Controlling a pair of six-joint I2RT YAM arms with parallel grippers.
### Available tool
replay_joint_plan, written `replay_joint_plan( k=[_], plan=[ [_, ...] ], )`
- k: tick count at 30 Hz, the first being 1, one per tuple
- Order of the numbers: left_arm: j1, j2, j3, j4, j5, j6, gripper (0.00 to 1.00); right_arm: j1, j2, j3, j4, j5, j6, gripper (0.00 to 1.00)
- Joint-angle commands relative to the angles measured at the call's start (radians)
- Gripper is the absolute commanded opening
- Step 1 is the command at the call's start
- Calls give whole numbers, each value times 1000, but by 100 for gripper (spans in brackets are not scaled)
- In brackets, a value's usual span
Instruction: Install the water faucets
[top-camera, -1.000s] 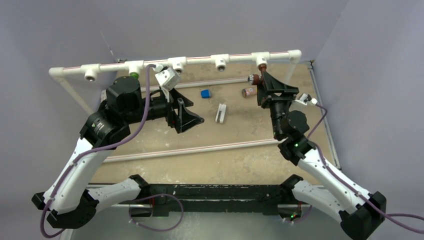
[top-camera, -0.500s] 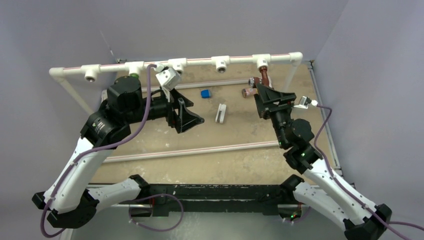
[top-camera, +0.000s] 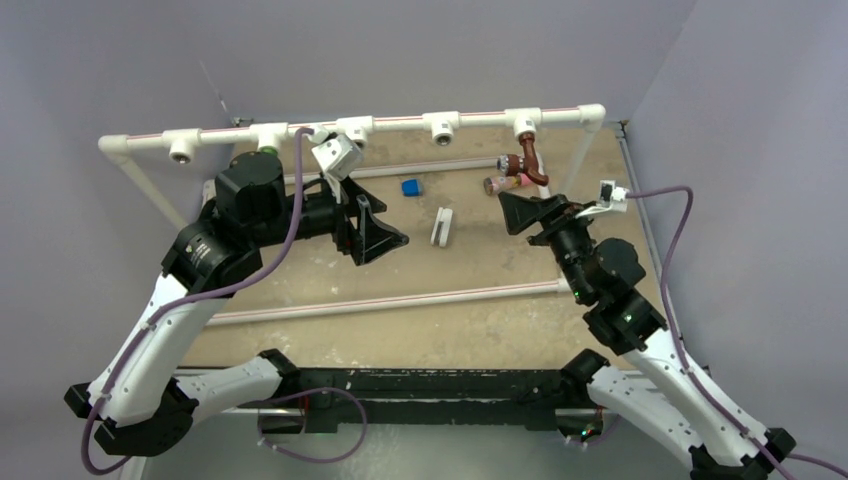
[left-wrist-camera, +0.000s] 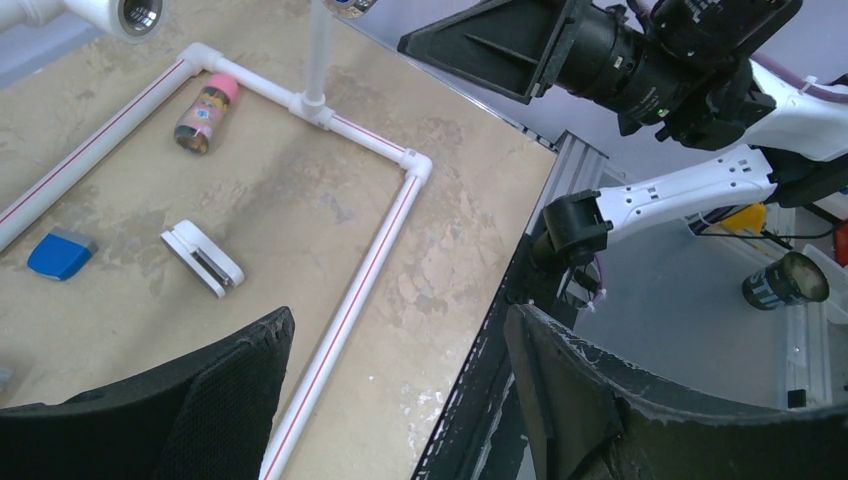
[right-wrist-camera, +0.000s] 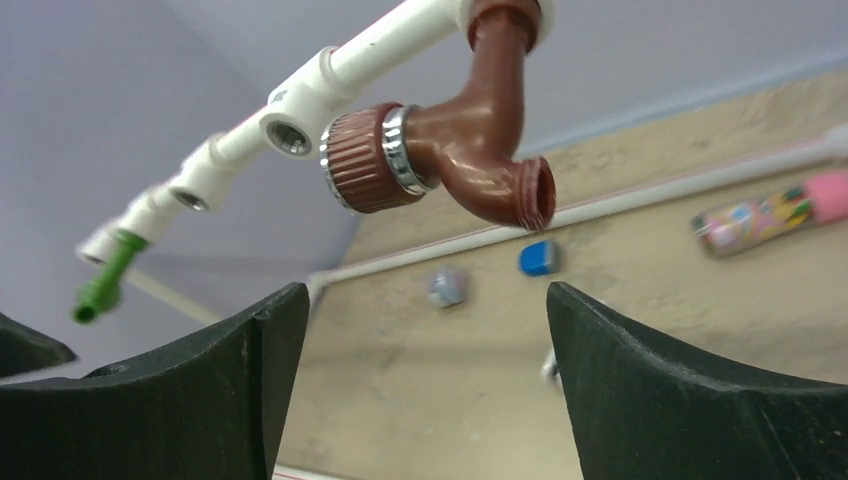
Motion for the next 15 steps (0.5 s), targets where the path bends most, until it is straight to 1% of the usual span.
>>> replay_joint_plan(
  k=[1, 2, 3, 5, 9, 10, 15],
  plan=[
    [-5, -13, 14, 5, -11, 11, 77, 4, -14, 78, -35, -48, -395, 90],
    [-5, -12, 11, 7, -9, 11, 77, 4, -13, 80, -26, -45, -504, 90],
    [-5, -11, 10, 7, -7, 11, 77, 4, -6, 87, -38, -47, -537, 91],
    [-5, -10, 7, 9, -7, 11, 77, 5, 21, 111, -87, -22, -671, 91],
    [-5, -10, 0, 15, -8, 14, 77, 4, 117, 158, -200, 128, -865, 95],
    [-5, -11, -2, 16, -9, 15, 77, 4, 135, 159, -206, 155, -903, 96],
    [-5, -7, -6, 21, -12, 20, 77, 5, 179, 125, -76, 231, -1204, 98]
  ],
)
